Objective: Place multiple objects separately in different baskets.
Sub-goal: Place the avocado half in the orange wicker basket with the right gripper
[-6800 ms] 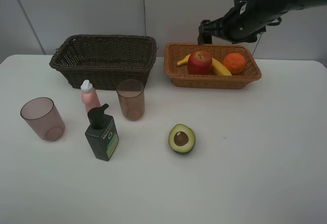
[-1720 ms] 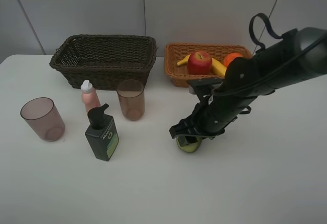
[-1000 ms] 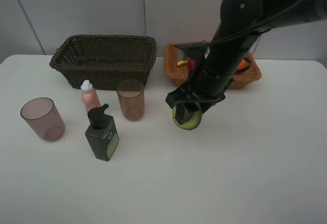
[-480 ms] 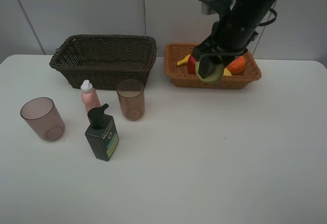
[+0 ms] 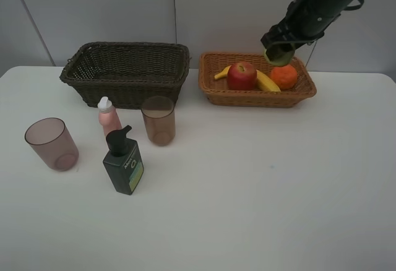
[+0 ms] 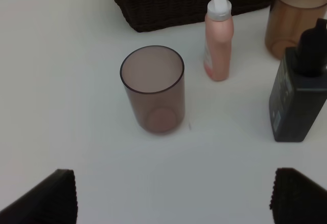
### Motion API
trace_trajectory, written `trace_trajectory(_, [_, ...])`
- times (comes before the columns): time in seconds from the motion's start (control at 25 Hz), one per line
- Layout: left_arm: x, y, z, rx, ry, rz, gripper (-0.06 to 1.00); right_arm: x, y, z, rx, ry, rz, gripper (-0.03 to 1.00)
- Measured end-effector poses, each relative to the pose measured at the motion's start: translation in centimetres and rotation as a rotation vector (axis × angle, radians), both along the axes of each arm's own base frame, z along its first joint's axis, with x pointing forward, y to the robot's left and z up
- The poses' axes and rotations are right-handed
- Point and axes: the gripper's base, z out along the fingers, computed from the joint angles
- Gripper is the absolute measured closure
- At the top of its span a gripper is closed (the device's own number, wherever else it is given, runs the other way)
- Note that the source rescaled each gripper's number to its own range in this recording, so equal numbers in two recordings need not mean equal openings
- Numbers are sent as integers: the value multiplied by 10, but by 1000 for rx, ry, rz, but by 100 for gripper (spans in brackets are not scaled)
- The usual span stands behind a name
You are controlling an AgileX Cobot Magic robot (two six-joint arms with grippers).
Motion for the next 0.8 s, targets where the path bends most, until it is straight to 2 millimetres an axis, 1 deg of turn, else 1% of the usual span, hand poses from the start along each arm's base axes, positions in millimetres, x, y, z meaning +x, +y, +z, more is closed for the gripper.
trace_trajectory(0.2, [0,0,0,0,0,0,-6,19,-5,-26,-9,-25,-11,67])
trace_trajectory(0.48, [0,0,0,0,0,0,-6,34,-1,-59,-6,-35,-4,67])
trace_trajectory(0.64, [0,0,0,0,0,0,-6,39,0,-68,-10,-51,3,67])
trace_trajectory(0.8, [0,0,0,0,0,0,-6,40,0,-69,-18,-65,10,67])
